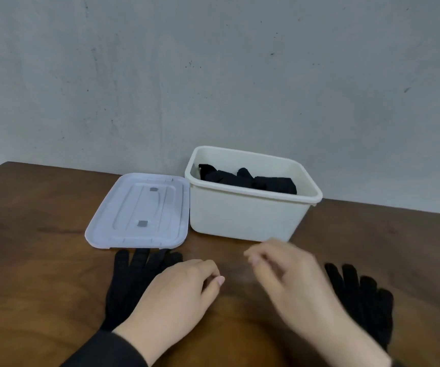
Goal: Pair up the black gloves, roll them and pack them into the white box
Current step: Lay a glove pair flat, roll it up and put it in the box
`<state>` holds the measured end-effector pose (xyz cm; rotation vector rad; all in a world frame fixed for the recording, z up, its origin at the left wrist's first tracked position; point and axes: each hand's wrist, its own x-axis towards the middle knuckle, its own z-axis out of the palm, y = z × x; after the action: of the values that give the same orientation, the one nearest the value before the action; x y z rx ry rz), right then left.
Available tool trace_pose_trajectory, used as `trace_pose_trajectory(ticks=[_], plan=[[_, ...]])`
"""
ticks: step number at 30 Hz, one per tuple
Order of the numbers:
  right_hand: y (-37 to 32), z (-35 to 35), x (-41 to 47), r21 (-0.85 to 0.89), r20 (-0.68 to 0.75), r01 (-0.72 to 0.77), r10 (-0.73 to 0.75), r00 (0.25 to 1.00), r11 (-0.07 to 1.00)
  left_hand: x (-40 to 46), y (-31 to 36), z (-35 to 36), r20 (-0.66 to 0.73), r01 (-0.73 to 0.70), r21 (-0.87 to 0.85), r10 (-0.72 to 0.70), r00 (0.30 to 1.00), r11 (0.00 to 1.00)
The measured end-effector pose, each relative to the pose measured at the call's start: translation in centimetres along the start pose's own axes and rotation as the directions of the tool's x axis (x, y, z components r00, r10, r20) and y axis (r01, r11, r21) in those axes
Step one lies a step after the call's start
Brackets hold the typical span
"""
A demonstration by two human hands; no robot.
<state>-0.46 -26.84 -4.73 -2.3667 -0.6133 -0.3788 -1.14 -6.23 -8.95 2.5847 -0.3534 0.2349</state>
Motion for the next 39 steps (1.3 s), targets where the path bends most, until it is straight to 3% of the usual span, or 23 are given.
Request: trace_pose_trajectory(ticks=[4,8,12,14,16,19,24,28,34,37,39], plan=[[1.6,2.9,-4.1,-0.011,0.175,-0.078,0.079,0.981,0.997,-0.4,0.6,0.0,0.117,-0.009,0.035,0.005,0.993,0.999],[1.7,2.7,-5.2,-0.039,0.230,-0.060,0.068,0.971,0.997,-0.8,1.2,-0.7,0.143,0.001,0.114,-0.018,0.990,0.993],[2.1,-0.2,-6.6,-0.130,0.069,-0.106,0.115,0.991,0.986,-0.6,0.9,-2.5,0.129,0.111,0.249,-0.146,0.981,0.962],[3.4,-2.4,-7.8,-0.198,-0.062,-0.164,0.154,0.986,0.967,-0.9,-0.1,-3.4,0.172,0.185,0.329,-0.251,0.953,0.926],[4.8,-4.2,-8.9,-0.300,-0.095,-0.253,0.235,0.967,0.920,-1.6,-0.9,-3.8,0.258,0.220,0.376,-0.330,0.908,0.900],[6.2,-4.6,-10.3,-0.431,0.080,-0.297,0.364,0.928,0.852,-2.1,-0.9,-3.8,0.324,0.194,0.397,-0.334,0.885,0.897],[3.6,-1.2,-9.1,-0.370,0.345,-0.163,0.298,0.890,0.915,-1.7,-0.8,-3.0,0.316,0.161,0.361,-0.283,0.906,0.918],[0.5,2.0,-7.3,-0.264,0.428,-0.024,0.140,0.893,0.964,-1.6,-1.0,-2.9,0.242,0.217,0.315,-0.299,0.923,0.924],[-1.5,4.5,-6.1,-0.185,0.436,-0.031,0.110,0.893,0.982,-1.0,-0.5,-2.5,0.207,0.271,0.405,-0.377,0.903,0.873],[-1.8,3.9,-6.4,-0.120,0.406,-0.085,0.127,0.905,0.989,-1.0,0.0,-2.8,0.159,0.307,0.270,-0.357,0.920,0.913],[-2.2,3.0,-6.6,-0.067,0.360,-0.092,0.110,0.926,0.993,-0.9,0.4,-3.4,0.048,0.395,-0.064,-0.393,0.918,0.916]])
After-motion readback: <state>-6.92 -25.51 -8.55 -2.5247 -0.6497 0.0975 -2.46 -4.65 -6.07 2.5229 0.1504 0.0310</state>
